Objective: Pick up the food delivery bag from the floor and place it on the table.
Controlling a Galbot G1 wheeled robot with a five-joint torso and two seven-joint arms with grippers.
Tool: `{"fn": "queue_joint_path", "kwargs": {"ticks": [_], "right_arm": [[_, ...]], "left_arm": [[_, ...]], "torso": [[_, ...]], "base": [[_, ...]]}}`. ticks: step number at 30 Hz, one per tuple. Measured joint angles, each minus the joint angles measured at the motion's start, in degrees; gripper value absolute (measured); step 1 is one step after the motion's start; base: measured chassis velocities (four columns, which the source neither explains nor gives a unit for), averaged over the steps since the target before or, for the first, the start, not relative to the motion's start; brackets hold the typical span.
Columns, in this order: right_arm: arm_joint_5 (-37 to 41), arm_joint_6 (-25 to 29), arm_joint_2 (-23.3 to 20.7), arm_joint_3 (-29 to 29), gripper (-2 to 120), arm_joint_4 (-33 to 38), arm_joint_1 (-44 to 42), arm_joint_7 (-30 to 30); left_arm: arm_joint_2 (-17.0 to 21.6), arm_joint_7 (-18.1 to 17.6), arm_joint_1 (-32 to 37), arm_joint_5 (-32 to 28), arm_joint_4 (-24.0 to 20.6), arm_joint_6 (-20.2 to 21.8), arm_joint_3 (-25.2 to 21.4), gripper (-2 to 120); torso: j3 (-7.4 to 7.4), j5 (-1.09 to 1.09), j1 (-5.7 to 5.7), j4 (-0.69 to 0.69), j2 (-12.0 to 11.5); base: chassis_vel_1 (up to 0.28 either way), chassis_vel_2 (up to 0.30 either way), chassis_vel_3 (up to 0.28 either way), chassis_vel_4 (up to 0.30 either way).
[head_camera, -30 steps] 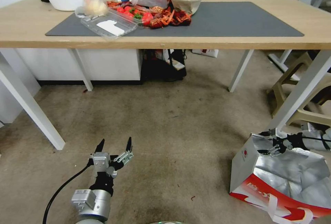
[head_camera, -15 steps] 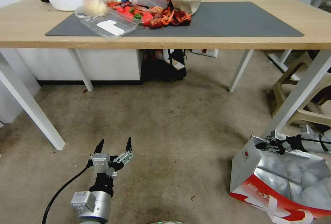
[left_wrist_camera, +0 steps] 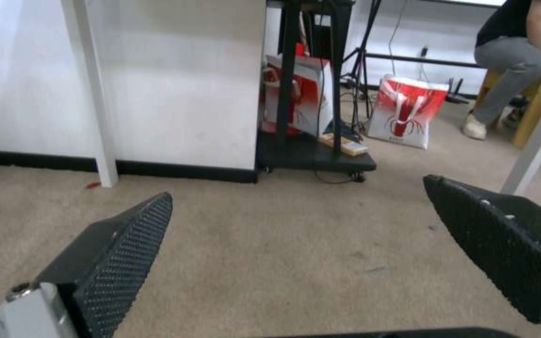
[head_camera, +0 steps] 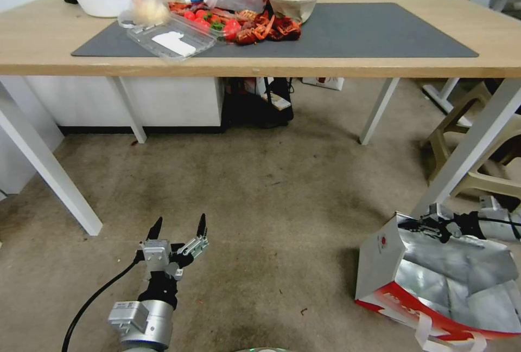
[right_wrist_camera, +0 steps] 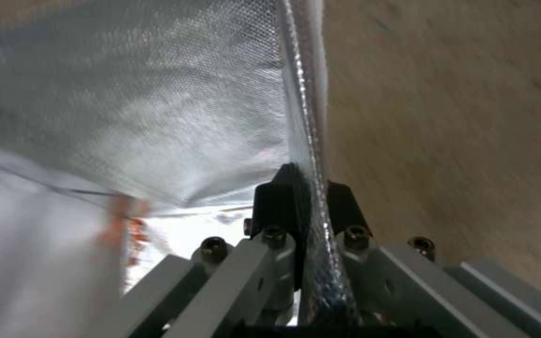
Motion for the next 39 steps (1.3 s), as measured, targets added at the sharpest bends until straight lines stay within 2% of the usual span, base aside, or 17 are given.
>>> {"fn": "queue_joint_path", "kwargs": {"ticks": [2, 4, 6, 15, 27, 30, 39], "right_arm": [[3.43, -2.51, -1.08, 1.94, 0, 4.54, -2.94, -1.99], [4.43, -3.13, -1.31, 2.41, 0, 5.54, -3.6, -2.32], [9.14, -5.66, -2.25, 4.21, 0, 9.2, -6.32, -2.94], [21.1, -11.9, -4.91, 9.61, 0, 18.44, -14.26, -3.75], [30.57, -15.87, -5.45, 12.9, 0, 25.4, -19.54, -2.73], [37.1, -18.15, -5.2, 13.41, 0, 28.7, -20.99, -1.88], [45.6, -21.07, -4.19, 14.08, 0, 32.02, -23.12, -0.16]], "left_arm": [[0.21, 0.27, -0.33, -0.15, -0.04, -0.28, -0.22, 100], [0.34, 0.45, -0.39, -0.16, -0.12, -0.27, -0.34, 100], [0.82, 1.01, -0.47, -0.22, -0.47, -0.18, -0.74, 100], [2.13, 2.08, -0.38, -0.28, -0.9, 0.02, -1.62, 100], [2.24, 1.97, -0.42, -1.44, -1.67, 0.65, -1.53, 100], [2.24, 1.31, -0.36, -1.61, -1.72, 0.53, -1.56, 100], [1.93, 0.82, 0.07, -1.69, -1.94, 0.13, -1.64, 100]], "torso": [[0.0, -0.01, 0.0, -0.02, 0.0], [0.0, -0.01, 0.0, 0.0, 0.0], [0.0, -0.01, 0.0, 0.0, 0.0], [0.0, -0.02, 0.0, 0.0, 0.0], [0.0, -0.01, 0.0, 0.0, 0.01], [0.0, -0.01, 0.0, 0.0, 0.01], [0.0, -0.01, 0.0, 0.0, 0.01]], "base": [[0.0, 0.0, 0.0, 0.0], [0.0, 0.0, 0.0, 0.0], [0.0, 0.0, 0.0, 0.0], [0.0, 0.0, 0.0, 0.0], [0.0, 0.0, 0.0, 0.0], [0.0, 0.0, 0.0, 0.0], [0.0, 0.0, 0.0, 0.0]]}}
